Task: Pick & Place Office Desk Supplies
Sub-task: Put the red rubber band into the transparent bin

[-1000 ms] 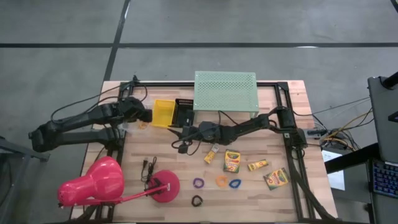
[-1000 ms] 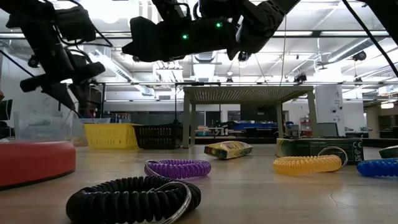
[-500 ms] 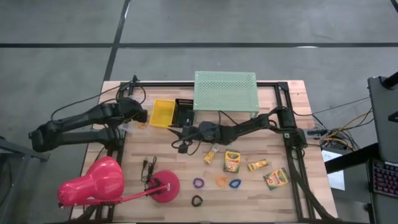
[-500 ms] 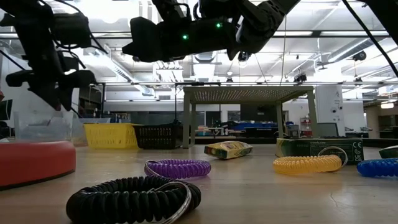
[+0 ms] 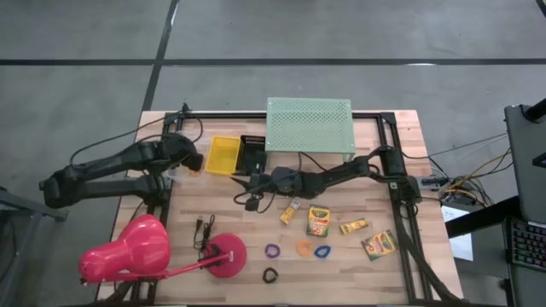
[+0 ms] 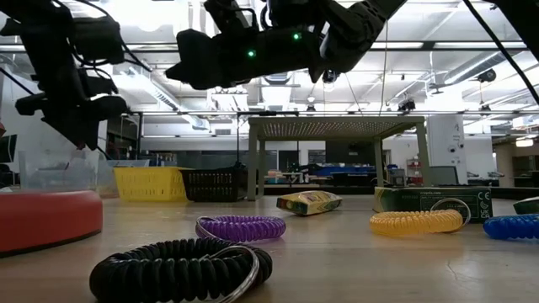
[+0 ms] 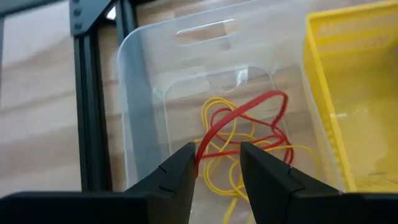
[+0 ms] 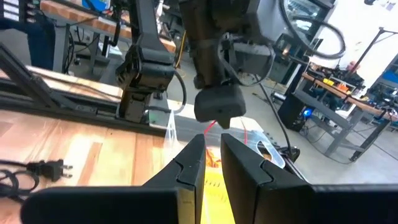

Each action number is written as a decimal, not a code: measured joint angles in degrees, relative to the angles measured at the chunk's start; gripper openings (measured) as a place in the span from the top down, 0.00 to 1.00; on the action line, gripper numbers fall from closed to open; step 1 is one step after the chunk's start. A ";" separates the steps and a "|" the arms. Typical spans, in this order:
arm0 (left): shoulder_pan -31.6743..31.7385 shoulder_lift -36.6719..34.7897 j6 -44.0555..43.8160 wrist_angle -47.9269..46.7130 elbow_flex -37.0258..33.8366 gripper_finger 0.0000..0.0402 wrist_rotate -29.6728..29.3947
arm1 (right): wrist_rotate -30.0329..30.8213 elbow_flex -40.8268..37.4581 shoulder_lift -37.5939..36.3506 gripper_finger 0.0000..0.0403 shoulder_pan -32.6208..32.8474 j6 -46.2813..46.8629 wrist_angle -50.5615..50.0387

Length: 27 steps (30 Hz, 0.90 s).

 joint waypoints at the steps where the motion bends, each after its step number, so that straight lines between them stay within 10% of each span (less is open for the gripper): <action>1: -0.05 0.21 1.86 0.53 0.00 0.68 0.00 | 0.00 0.00 0.00 0.88 -0.02 0.02 -0.34; 12: -0.11 5.34 8.92 4.77 0.00 0.68 4.09 | 0.00 -0.02 0.00 0.88 -0.28 0.02 -0.42; 27: -0.04 5.43 -26.42 13.38 0.00 0.68 -4.04 | 0.00 -0.02 0.00 0.88 -0.28 0.02 -0.80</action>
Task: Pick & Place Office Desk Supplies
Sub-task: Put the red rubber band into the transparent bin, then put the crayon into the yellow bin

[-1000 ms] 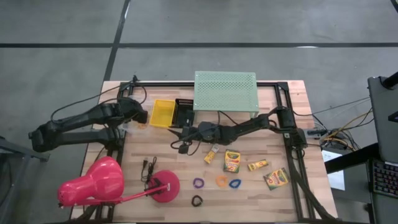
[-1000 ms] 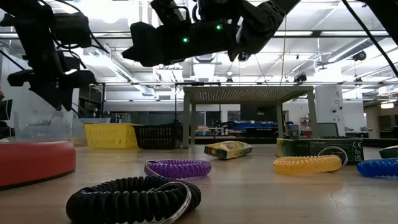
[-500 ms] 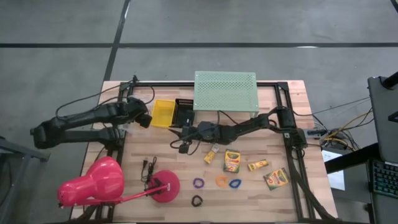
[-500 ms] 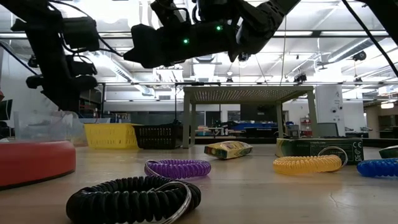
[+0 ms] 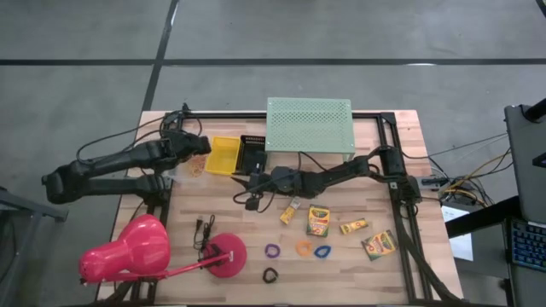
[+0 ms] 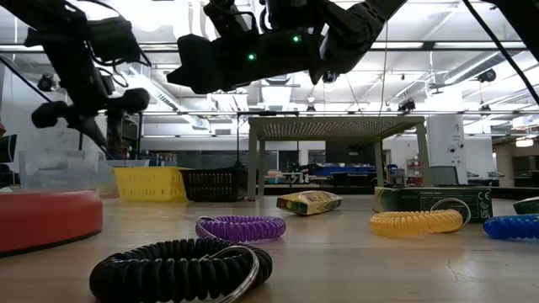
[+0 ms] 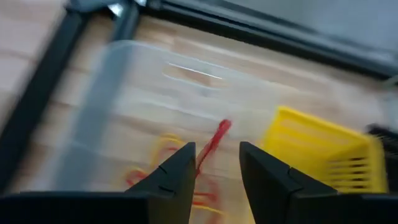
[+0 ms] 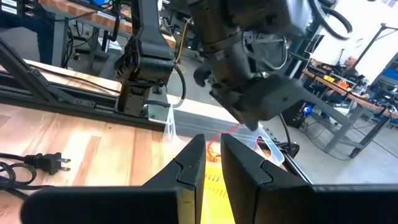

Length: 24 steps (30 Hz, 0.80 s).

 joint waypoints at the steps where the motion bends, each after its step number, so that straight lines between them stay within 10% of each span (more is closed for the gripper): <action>1: 0.00 0.00 -0.40 1.54 0.00 0.68 0.73 | 0.00 0.00 0.00 0.88 -0.01 0.00 0.00; 17: 0.00 0.00 4.73 12.10 0.00 0.68 8.50 | -0.02 -0.13 -0.04 0.88 0.04 0.03 -3.55; 24: -0.02 -0.15 25.37 21.85 0.00 0.68 16.99 | -0.07 0.51 -0.09 0.88 0.15 -1.40 -3.67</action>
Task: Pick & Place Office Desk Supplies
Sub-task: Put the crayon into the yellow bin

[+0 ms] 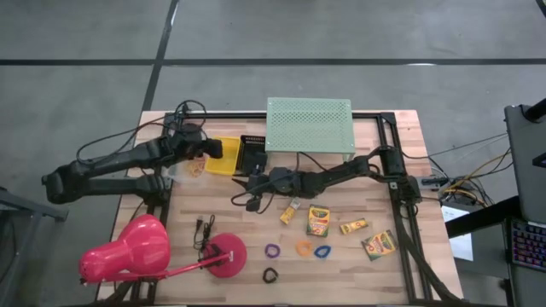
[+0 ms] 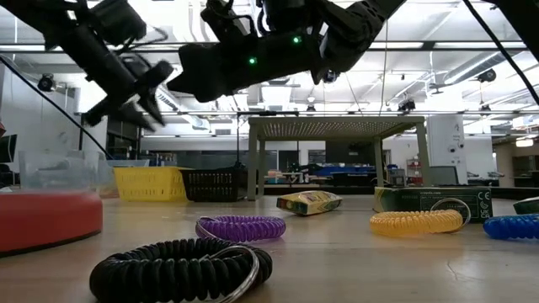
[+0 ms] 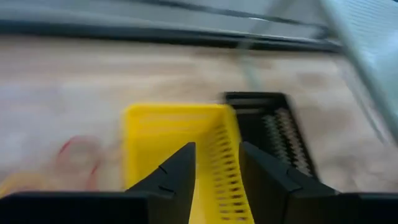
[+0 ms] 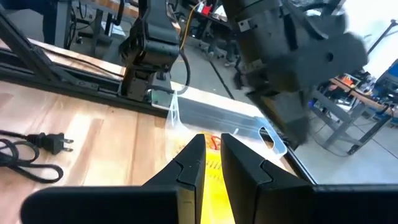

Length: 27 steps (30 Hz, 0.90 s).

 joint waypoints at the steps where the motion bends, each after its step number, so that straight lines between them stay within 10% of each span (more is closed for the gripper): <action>1: -0.14 -0.09 4.36 2.17 0.00 0.68 1.01 | -0.06 0.30 0.00 0.88 0.09 0.80 0.00; 10: -14.94 -2.78 21.03 16.29 0.01 0.68 2.13 | -0.30 0.54 -3.71 0.88 2.40 2.19 -7.05; 27: -49.60 -5.31 32.86 26.07 -0.05 0.68 -20.80 | 0.11 -2.70 -26.15 0.88 12.59 13.40 -46.27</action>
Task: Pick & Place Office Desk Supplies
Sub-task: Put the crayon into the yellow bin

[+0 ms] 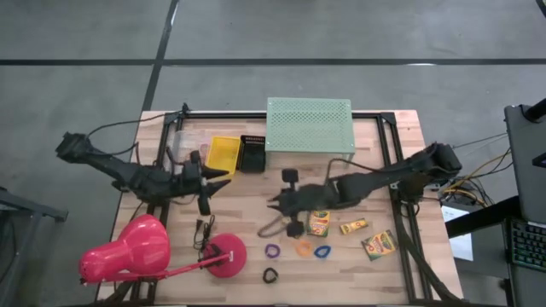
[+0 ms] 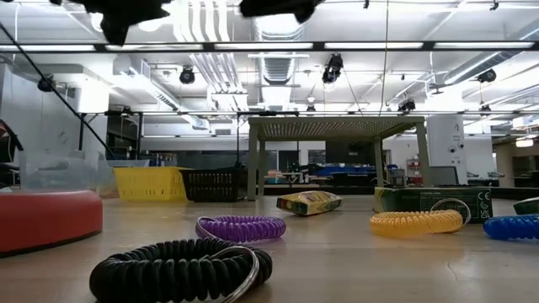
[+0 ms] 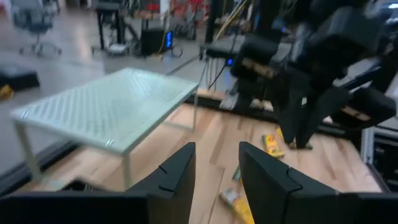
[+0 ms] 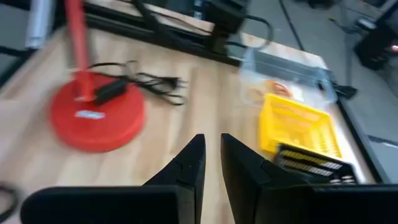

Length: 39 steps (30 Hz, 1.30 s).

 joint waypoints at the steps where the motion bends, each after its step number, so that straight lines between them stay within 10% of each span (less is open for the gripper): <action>1: -0.82 0.72 1.78 1.55 0.00 0.68 -0.33 | -0.07 -0.48 -0.69 0.88 0.85 0.04 -0.25; 9: -1.87 1.86 12.48 3.54 0.38 0.68 -0.39 | 2.04 -4.10 -5.96 0.88 7.96 8.91 -8.86; 18: -1.76 1.14 12.19 2.06 0.05 0.68 -1.82 | 28.57 -15.56 -6.33 0.88 17.65 3.17 -0.57; 39: -2.00 -8.33 18.94 -3.52 -2.51 0.68 -1.66 | 23.28 -12.56 -9.12 0.88 18.58 14.03 -3.60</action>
